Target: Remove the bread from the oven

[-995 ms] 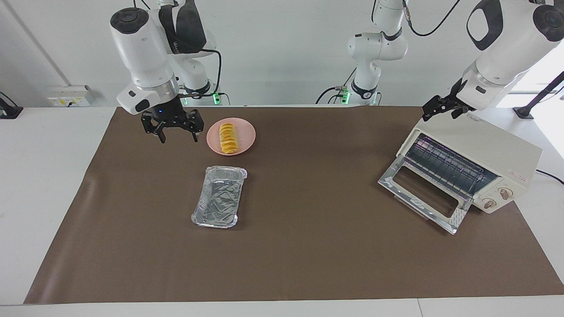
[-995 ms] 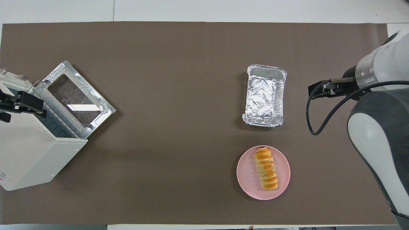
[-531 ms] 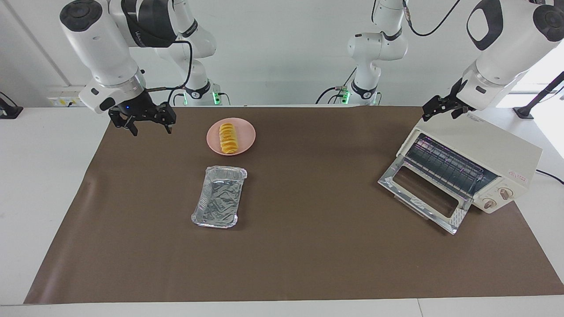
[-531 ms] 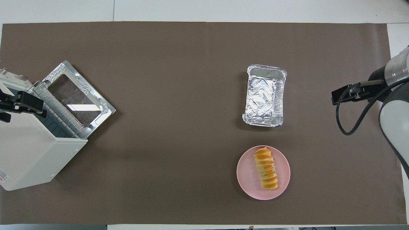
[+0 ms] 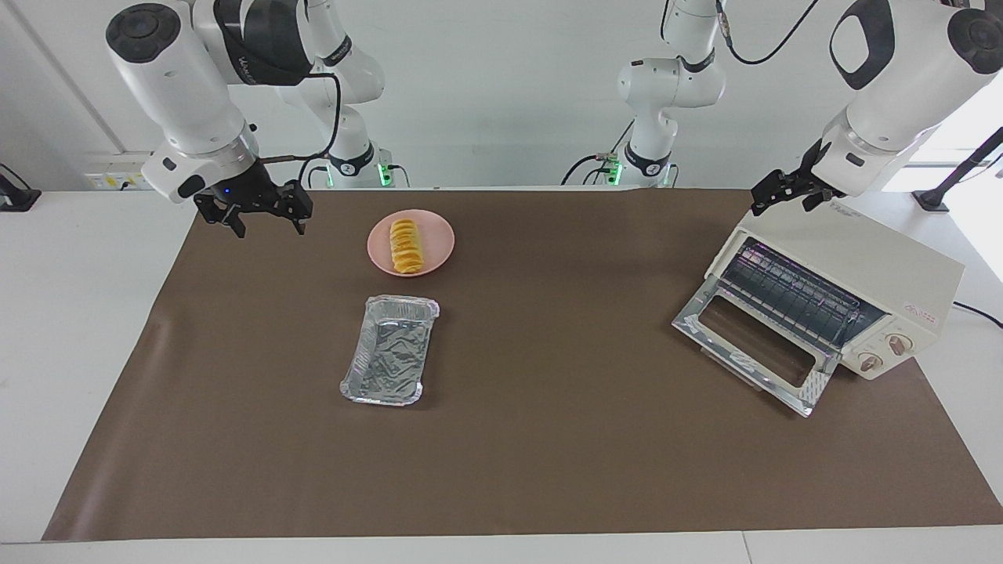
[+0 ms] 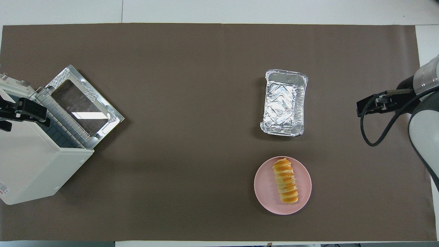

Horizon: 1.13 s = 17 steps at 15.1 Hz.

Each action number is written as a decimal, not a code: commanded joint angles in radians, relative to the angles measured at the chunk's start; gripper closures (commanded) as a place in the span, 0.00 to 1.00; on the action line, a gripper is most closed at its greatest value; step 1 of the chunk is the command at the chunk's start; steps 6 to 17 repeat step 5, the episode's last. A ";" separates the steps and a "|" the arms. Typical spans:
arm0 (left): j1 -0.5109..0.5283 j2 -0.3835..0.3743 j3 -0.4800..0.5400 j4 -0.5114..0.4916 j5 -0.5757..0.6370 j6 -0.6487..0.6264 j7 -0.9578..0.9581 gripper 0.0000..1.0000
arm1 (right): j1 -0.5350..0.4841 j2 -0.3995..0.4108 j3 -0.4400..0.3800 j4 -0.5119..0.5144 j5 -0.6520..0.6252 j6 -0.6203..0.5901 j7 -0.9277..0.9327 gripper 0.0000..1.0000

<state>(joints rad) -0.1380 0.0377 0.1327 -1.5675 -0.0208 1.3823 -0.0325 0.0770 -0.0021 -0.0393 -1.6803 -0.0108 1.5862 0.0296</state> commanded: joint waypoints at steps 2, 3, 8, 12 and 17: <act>0.008 -0.025 -0.005 -0.026 0.018 0.020 -0.003 0.00 | -0.008 -0.024 0.009 -0.026 -0.011 0.000 0.013 0.00; 0.006 -0.025 -0.005 -0.025 0.018 0.020 -0.001 0.00 | -0.008 -0.024 0.009 -0.027 -0.011 0.005 0.016 0.00; 0.008 -0.025 -0.005 -0.026 0.018 0.020 -0.003 0.00 | -0.008 -0.024 0.009 -0.026 -0.011 0.006 0.020 0.00; 0.008 -0.025 -0.005 -0.026 0.018 0.020 -0.003 0.00 | -0.008 -0.024 0.009 -0.026 -0.011 0.006 0.020 0.00; 0.008 -0.025 -0.005 -0.026 0.018 0.020 -0.003 0.00 | -0.008 -0.024 0.009 -0.026 -0.011 0.006 0.020 0.00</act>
